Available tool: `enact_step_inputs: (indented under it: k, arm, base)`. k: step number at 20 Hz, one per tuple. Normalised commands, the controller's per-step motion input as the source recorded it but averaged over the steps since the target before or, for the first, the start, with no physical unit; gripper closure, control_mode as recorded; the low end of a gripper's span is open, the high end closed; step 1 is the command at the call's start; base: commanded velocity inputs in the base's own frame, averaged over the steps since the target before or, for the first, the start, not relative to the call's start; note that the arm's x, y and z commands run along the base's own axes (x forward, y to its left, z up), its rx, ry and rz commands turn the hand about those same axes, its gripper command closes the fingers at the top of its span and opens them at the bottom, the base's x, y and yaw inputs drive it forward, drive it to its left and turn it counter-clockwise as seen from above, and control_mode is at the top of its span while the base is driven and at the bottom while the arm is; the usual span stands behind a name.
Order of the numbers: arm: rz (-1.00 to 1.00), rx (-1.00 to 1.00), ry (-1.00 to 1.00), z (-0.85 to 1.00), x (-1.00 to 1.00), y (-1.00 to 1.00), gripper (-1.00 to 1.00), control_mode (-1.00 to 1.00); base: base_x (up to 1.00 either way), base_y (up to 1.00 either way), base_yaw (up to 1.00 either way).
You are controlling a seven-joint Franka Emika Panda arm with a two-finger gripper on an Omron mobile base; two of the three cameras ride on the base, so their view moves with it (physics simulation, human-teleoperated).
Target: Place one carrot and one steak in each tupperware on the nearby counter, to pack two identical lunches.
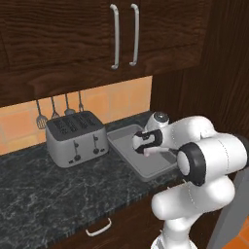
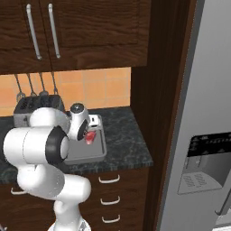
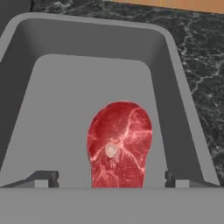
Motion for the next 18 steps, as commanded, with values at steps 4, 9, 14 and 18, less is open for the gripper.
enact_step_inputs:
  k: [4,9,14,18]
  arm:
    - [-0.16,0.01,-0.12,0.59,-0.91,-0.07,-1.0,-1.0]
    - [-0.19,0.06,-0.12,0.83,-0.91,-0.1,-1.0,-1.0]
    - [-0.01,0.0,-0.19,0.86,-0.86,0.0,-1.0,-1.0]
    - [0.0,0.0,-0.16,0.34,-0.81,0.0,-1.0,-1.0]
  base:
    - [0.0,0.0,0.0]
    - [0.0,0.0,0.0]
    - [0.0,0.0,0.0]
    - [0.0,0.0,0.0]
